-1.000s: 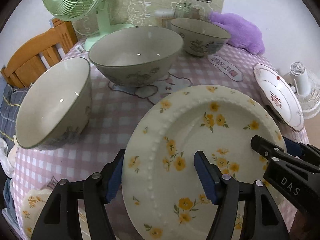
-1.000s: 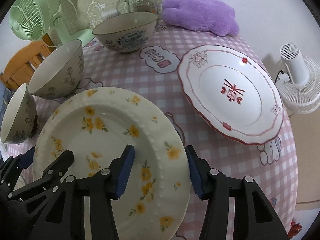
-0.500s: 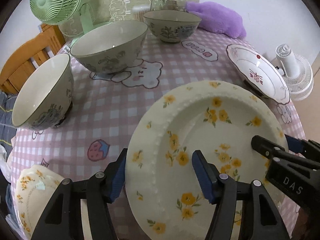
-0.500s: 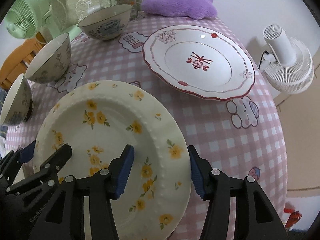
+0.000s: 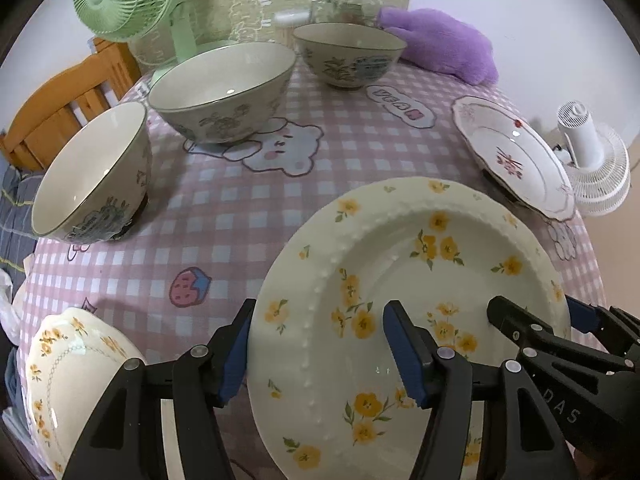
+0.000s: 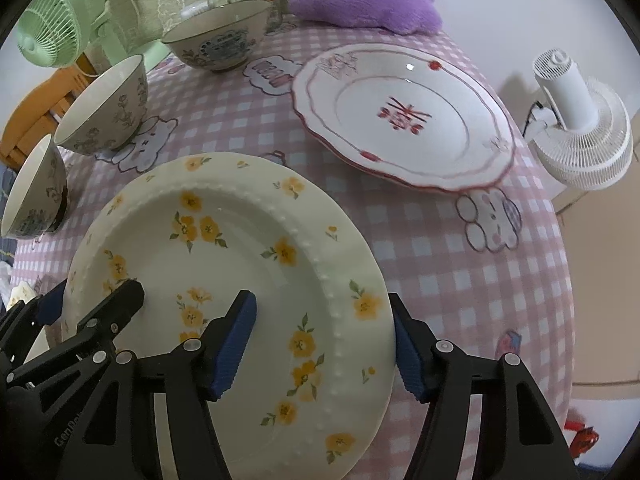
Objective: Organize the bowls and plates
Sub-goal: 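Lift the deep plate and carry it over the scalloped plate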
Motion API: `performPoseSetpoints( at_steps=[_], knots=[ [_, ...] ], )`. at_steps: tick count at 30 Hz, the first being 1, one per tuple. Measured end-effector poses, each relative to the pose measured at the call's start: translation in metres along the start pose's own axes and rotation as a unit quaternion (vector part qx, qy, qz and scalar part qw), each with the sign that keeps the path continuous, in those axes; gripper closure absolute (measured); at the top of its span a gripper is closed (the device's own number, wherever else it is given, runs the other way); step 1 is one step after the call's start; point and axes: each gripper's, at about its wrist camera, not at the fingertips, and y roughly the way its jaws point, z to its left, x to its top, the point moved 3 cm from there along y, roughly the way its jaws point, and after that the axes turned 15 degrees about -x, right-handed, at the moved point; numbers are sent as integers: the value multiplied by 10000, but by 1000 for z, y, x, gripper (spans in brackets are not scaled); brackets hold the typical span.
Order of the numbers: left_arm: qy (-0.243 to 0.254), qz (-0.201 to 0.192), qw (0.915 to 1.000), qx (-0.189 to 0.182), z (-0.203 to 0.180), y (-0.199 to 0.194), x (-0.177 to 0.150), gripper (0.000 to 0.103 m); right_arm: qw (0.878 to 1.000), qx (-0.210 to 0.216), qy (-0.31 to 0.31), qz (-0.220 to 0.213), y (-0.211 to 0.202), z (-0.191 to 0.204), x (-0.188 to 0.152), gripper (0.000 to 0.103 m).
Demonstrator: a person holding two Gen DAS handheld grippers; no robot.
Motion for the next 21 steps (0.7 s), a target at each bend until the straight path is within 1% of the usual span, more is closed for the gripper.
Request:
performPoseSetpoints(
  at_steps=[4,7,12,21],
  knots=[
    [87,8,10000,-24,-10,-7,-2,40,9999,-22,126,78,-4,-15,-6,36],
    [169,-44,9998,-55,-17,-15,-4,40,9996,-85,264,33,-13,-26,-11,37],
    [268,-99,9995,-128,-20,-31,-9,40,9992,-138,379,-58,-30,-32,-20,39],
    [241,-283,9991,-207,-3,-67,-21,40,9988,-158,406,-206,-63,-20,-34,40]
  ],
)
